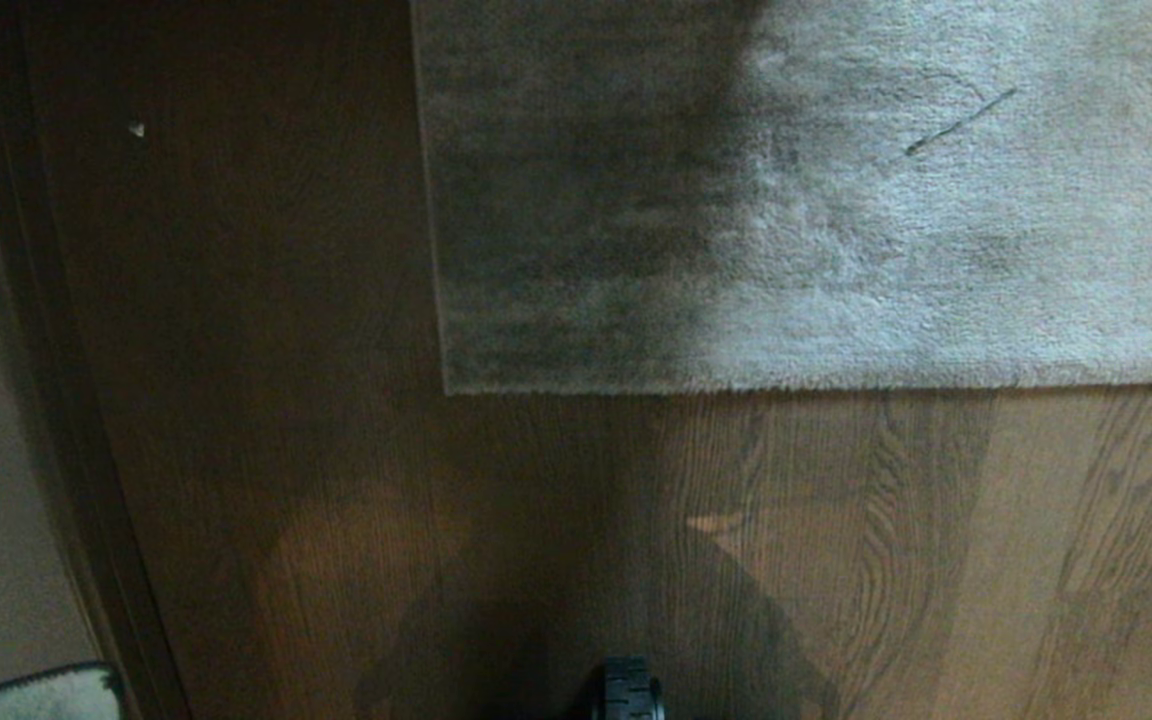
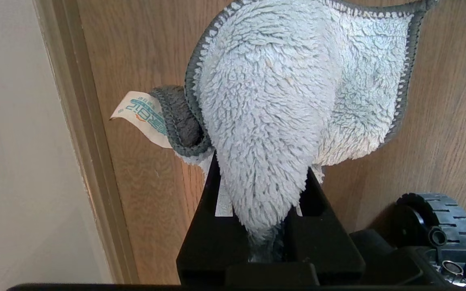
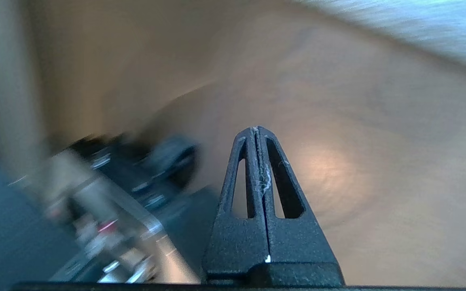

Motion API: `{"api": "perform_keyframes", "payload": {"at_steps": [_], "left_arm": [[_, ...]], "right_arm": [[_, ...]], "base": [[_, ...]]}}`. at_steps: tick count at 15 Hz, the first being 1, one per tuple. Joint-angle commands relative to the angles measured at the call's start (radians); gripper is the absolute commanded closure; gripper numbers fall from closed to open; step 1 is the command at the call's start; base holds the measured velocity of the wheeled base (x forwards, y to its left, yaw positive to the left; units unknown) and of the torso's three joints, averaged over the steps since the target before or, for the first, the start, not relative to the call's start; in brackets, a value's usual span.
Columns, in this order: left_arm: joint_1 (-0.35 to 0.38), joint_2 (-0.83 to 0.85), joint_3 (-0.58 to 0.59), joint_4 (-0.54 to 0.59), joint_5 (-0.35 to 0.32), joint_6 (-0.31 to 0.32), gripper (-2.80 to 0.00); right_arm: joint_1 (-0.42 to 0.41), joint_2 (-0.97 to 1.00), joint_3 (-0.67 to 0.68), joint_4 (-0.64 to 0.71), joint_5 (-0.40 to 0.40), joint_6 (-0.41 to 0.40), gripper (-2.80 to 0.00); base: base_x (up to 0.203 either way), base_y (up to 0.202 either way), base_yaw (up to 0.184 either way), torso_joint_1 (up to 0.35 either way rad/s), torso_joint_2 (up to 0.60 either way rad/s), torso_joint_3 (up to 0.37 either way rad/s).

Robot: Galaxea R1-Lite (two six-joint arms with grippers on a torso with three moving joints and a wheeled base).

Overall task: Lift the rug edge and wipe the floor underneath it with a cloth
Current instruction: Lift up the carpet

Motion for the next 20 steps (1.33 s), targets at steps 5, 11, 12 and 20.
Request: {"api": "perform_keyframes", "payload": {"at_steps": [5,11,12,20], "left_arm": [[0.0,0.0,0.0,0.0,0.0,-0.001,0.0],[0.0,0.0,0.0,0.0,0.0,-0.001,0.0],[0.0,0.0,0.0,0.0,0.0,-0.001,0.0],[0.0,0.0,0.0,0.0,0.0,0.001,0.0]], "right_arm": [[0.053,0.461,0.006,0.002,0.239,-0.024,0.0],[0.084,0.777,0.044,0.037,0.276,0.074,0.0],[0.081,0.819,0.043,0.03,0.275,0.091,0.0],[0.086,1.079,-0.009,-0.435,0.256,0.529,0.0]], "base": [[0.0,0.0,0.0,0.0,0.0,0.0],[0.0,0.0,0.0,0.0,0.0,0.0],[0.0,0.0,0.0,0.0,0.0,0.0],[0.0,0.0,0.0,0.0,0.0,0.0]]}}
